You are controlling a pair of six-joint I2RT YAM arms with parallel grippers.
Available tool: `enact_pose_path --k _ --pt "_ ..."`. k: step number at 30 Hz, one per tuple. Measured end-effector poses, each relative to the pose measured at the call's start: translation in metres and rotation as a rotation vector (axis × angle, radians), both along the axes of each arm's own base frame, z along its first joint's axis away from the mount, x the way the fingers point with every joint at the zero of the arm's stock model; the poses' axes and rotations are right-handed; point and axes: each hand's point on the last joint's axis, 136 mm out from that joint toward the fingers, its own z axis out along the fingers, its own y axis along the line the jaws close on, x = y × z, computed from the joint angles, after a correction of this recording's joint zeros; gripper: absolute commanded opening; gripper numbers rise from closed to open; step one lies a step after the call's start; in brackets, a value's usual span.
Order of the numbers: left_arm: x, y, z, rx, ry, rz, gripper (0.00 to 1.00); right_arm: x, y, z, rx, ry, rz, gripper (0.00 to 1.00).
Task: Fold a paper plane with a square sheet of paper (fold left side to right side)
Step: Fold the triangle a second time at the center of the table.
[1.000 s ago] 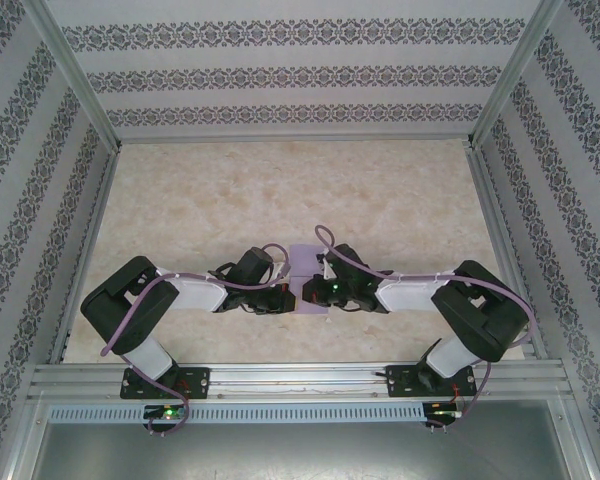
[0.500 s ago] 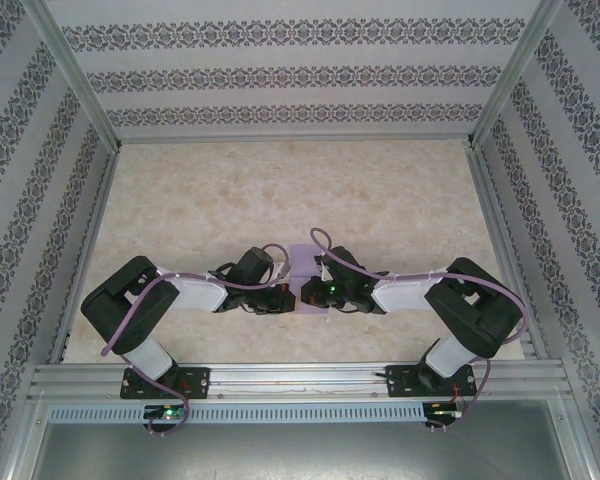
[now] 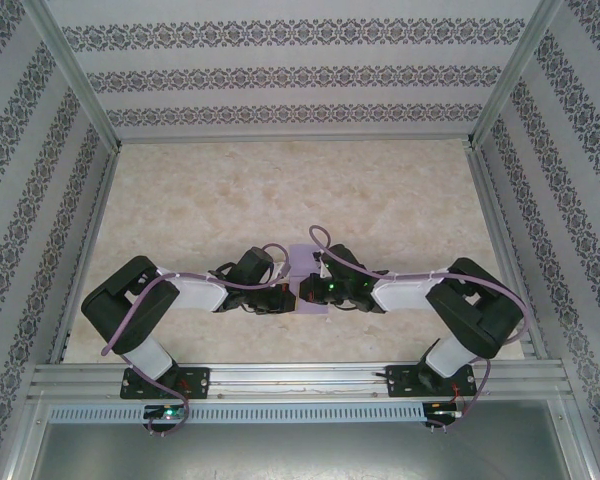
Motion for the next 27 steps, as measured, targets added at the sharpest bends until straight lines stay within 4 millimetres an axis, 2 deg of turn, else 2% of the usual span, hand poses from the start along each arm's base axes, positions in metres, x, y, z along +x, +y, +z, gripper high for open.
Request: enact_pose_path --k 7,15,27 --pt "0.000 0.000 0.000 0.002 0.016 0.018 0.00 0.001 -0.003 -0.010 -0.029 0.010 -0.008 0.00" --pt "0.001 0.000 -0.001 0.006 0.032 0.045 0.00 0.007 -0.009 -0.013 -0.046 -0.012 -0.009 0.00" --pt "0.002 -0.001 -0.001 -0.002 0.041 0.058 0.00 0.033 -0.034 -0.013 -0.047 -0.032 -0.058 0.00"
